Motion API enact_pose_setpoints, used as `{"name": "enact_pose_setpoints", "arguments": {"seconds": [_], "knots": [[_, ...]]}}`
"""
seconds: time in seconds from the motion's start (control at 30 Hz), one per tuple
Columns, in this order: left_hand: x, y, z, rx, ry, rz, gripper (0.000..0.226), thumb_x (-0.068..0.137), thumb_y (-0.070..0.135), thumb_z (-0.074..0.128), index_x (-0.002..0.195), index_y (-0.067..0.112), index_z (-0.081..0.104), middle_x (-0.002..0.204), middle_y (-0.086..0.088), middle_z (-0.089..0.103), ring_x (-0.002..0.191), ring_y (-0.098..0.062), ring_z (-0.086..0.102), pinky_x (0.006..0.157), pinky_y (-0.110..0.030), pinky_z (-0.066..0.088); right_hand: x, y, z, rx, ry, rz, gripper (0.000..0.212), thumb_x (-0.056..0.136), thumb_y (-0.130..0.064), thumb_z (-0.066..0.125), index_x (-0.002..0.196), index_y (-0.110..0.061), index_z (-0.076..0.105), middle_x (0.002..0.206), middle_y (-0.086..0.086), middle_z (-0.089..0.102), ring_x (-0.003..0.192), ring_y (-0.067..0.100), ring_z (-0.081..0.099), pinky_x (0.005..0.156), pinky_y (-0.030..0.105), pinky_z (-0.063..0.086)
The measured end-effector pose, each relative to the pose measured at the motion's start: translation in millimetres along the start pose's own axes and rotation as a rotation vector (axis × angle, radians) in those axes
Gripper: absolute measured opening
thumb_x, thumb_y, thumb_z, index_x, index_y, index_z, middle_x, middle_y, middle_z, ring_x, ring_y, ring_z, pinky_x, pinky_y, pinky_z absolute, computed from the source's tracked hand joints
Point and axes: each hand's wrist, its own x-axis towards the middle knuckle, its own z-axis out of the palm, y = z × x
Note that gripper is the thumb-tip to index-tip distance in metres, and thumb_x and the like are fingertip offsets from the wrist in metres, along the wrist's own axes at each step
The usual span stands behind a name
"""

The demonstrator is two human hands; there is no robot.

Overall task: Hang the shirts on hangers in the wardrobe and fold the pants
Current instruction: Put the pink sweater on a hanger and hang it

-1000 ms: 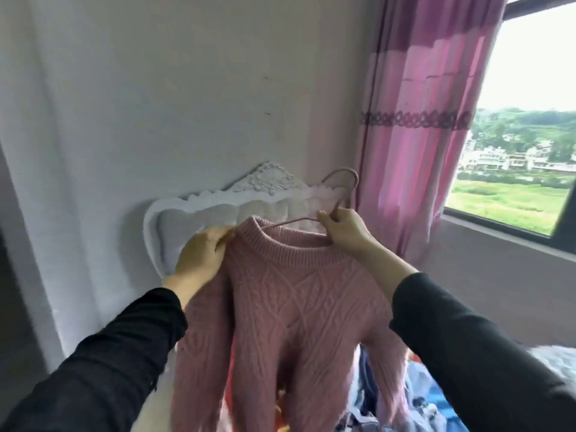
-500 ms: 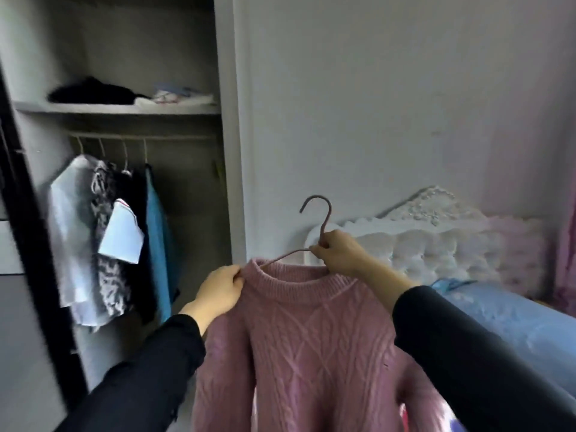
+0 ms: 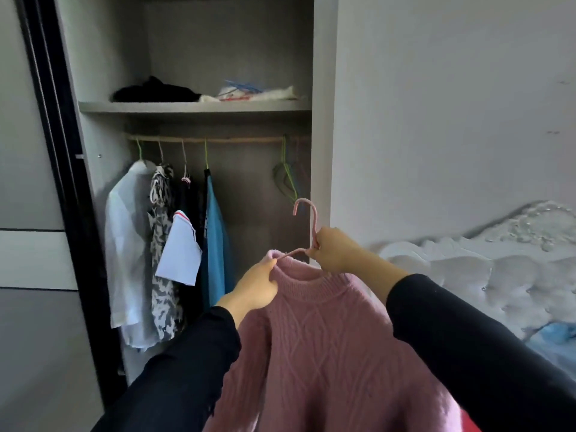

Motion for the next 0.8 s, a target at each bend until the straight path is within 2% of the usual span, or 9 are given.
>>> {"name": "enact_pose_setpoints", "arguments": {"seconds": [0.03, 0.1, 0.17, 0.27, 0.33, 0.43, 0.57, 0.67, 0.8], "knots": [[14, -9, -2, 0.012, -0.011, -0.001, 0.056, 0.09, 0.01, 0.038, 0.132, 0.046, 0.031, 0.08, 0.012, 0.055, 0.064, -0.006, 0.053, 0.045, -0.011, 0.037, 18, -3, 4, -0.003, -0.002, 0.0, 0.036, 0.093, -0.025, 0.058, 0.059, -0.014, 0.048, 0.059, 0.001, 0.052, 0.055, 0.016, 0.05, 0.047, 0.025, 0.034], [45, -24, -6, 0.028, -0.038, -0.003, 0.057, 0.092, 0.015, 0.038, 0.138, 0.046, 0.027, 0.095, 0.004, 0.063, 0.076, -0.013, 0.059, 0.061, -0.021, 0.046, 57, -7, 12, -0.024, 0.002, -0.001, 0.034, 0.091, -0.022, 0.059, 0.06, -0.013, 0.049, 0.06, 0.002, 0.053, 0.054, 0.015, 0.05, 0.046, 0.025, 0.035], [78, -39, -13, 0.059, -0.054, 0.034, 0.045, 0.094, 0.023, 0.038, 0.136, 0.04, 0.035, 0.106, 0.0, 0.066, 0.093, -0.021, 0.062, 0.074, -0.03, 0.048, 97, -13, 19, -0.048, 0.015, -0.009, 0.033, 0.091, -0.021, 0.059, 0.061, -0.013, 0.048, 0.061, 0.002, 0.052, 0.055, 0.016, 0.051, 0.047, 0.026, 0.036], [126, -62, -33, 0.065, -0.033, 0.026, 0.042, 0.094, 0.023, 0.042, 0.135, 0.027, 0.046, 0.124, -0.004, 0.062, 0.111, -0.025, 0.058, 0.09, -0.032, 0.046, 156, -23, 30, -0.057, 0.013, -0.01, 0.031, 0.089, -0.018, 0.06, 0.062, -0.015, 0.045, 0.065, 0.002, 0.052, 0.057, 0.016, 0.051, 0.045, 0.025, 0.035], [156, -79, -49, 0.012, 0.014, -0.013, 0.041, 0.094, 0.025, 0.046, 0.135, 0.02, 0.049, 0.133, -0.007, 0.056, 0.118, -0.026, 0.054, 0.092, -0.029, 0.042, 195, -30, 35, -0.02, 0.028, 0.0, 0.027, 0.088, -0.015, 0.059, 0.065, -0.012, 0.046, 0.068, 0.003, 0.053, 0.057, 0.016, 0.05, 0.044, 0.024, 0.033], [195, -100, -68, -0.004, 0.065, -0.011, 0.041, 0.094, 0.026, 0.048, 0.133, 0.015, 0.05, 0.135, -0.01, 0.055, 0.12, -0.029, 0.053, 0.092, -0.03, 0.041, 244, -44, 42, 0.018, 0.057, -0.005, 0.012, 0.088, -0.014, 0.059, 0.08, -0.007, 0.054, 0.075, 0.006, 0.057, 0.061, 0.018, 0.053, 0.045, 0.024, 0.035], [253, -124, -95, 0.078, 0.179, 0.044, 0.041, 0.093, 0.022, 0.05, 0.133, 0.012, 0.051, 0.136, -0.013, 0.053, 0.123, -0.03, 0.051, 0.097, -0.034, 0.043, 306, -55, 52, 0.096, 0.137, 0.04, 0.012, 0.087, -0.017, 0.062, 0.086, -0.007, 0.056, 0.081, 0.009, 0.059, 0.07, 0.024, 0.058, 0.046, 0.024, 0.035], [299, -143, -121, 0.227, 0.234, 0.094, 0.054, 0.092, 0.018, 0.05, 0.145, 0.015, 0.038, 0.152, -0.011, 0.034, 0.14, -0.027, 0.03, 0.113, -0.035, 0.029, 352, -63, 59, 0.137, 0.211, 0.076, 0.019, 0.087, -0.021, 0.065, 0.093, -0.003, 0.065, 0.093, 0.014, 0.067, 0.086, 0.031, 0.064, 0.061, 0.028, 0.047], [357, -169, -163, 0.3, 0.318, 0.143, 0.055, 0.093, 0.018, 0.051, 0.146, 0.014, 0.036, 0.155, -0.01, 0.029, 0.144, -0.026, 0.021, 0.115, -0.035, 0.021, 411, -74, 67, 0.176, 0.306, 0.105, 0.025, 0.087, -0.023, 0.065, 0.104, -0.004, 0.066, 0.104, 0.016, 0.067, 0.099, 0.033, 0.064, 0.079, 0.037, 0.053]]}}
